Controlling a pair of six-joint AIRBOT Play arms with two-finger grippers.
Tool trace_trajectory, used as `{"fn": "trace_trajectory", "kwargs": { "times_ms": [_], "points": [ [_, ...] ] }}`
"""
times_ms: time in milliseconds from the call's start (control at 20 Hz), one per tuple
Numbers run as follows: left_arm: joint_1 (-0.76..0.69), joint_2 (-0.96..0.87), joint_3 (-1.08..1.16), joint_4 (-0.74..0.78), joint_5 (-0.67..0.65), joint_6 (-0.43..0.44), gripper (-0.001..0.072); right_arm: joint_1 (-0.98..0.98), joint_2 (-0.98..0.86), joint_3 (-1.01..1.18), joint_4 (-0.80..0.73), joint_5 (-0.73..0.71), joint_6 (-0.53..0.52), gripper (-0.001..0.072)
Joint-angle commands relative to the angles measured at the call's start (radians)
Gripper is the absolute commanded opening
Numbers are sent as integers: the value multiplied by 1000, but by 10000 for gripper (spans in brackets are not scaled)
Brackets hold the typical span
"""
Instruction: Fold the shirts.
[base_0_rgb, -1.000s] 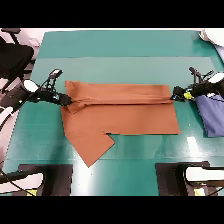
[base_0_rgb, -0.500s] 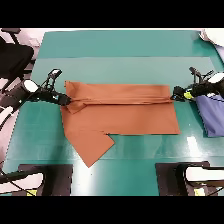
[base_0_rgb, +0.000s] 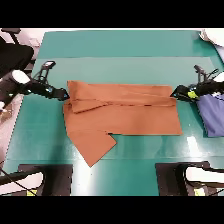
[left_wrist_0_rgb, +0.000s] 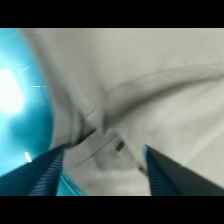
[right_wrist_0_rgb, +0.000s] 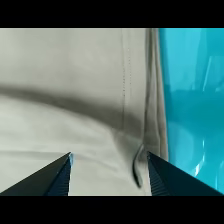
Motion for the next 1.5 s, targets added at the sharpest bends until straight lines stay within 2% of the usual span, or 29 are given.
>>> {"fn": "trace_trajectory", "kwargs": {
  "times_ms": [0,200,250,300,500,600,800,1000,1250,1450],
  "points": [
    [92,98,21,-2,-106,-39,590,-55,94,0,0,34,-7,545],
    [188,294,-83,-54,-184,-58,592,-159,219,-1,0,168,-11,544],
    [188,340,-137,-57,-202,-76,614,-177,254,-11,2,192,-18,544],
    [188,385,-201,-63,-231,-99,695,-192,291,-39,2,187,-19,543],
    [188,457,-427,-177,-279,-126,696,-224,415,-231,3,178,-19,534],
    [184,458,-524,-237,-248,-126,696,-224,456,-328,2,177,-46,534],
    [143,457,-654,-236,-161,-176,696,-224,487,-439,1,154,-53,534],
    [106,457,-741,-234,-95,-200,696,-224,497,-456,2,152,-60,534],
    [20,458,-778,-245,-63,-277,696,-224,497,-455,2,151,-60,533],
    [-75,457,-778,-349,55,-307,696,-224,497,-455,3,151,-60,533]
  ]
}}
